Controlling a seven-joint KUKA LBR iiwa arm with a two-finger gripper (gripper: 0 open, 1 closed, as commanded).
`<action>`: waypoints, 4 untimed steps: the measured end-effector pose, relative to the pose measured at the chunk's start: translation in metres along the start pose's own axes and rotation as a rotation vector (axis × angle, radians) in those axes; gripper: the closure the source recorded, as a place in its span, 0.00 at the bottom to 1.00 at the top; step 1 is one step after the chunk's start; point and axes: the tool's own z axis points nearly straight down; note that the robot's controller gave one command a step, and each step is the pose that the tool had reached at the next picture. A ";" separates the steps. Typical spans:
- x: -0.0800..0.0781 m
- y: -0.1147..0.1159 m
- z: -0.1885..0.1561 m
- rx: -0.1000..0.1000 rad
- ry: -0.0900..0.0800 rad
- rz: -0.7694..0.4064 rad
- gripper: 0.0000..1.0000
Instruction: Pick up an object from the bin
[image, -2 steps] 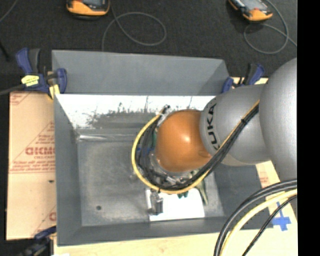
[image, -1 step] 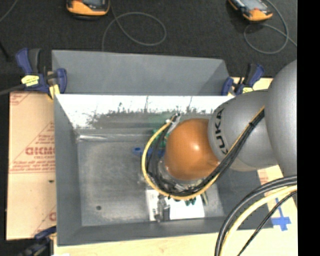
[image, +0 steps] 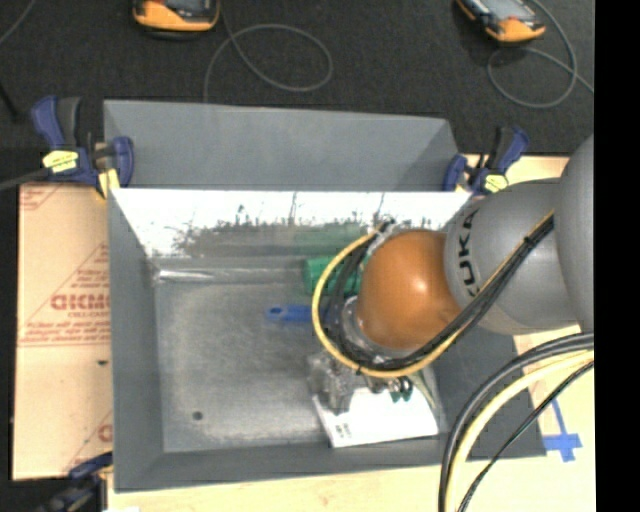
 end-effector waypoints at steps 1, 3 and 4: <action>0.000 0.000 0.000 0.000 0.000 0.000 1.00; -0.001 0.000 -0.004 0.000 0.001 0.003 1.00; -0.001 0.000 -0.007 0.000 0.002 0.004 1.00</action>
Offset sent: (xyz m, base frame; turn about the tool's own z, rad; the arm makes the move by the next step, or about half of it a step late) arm 0.0001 0.0000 0.0071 0.0000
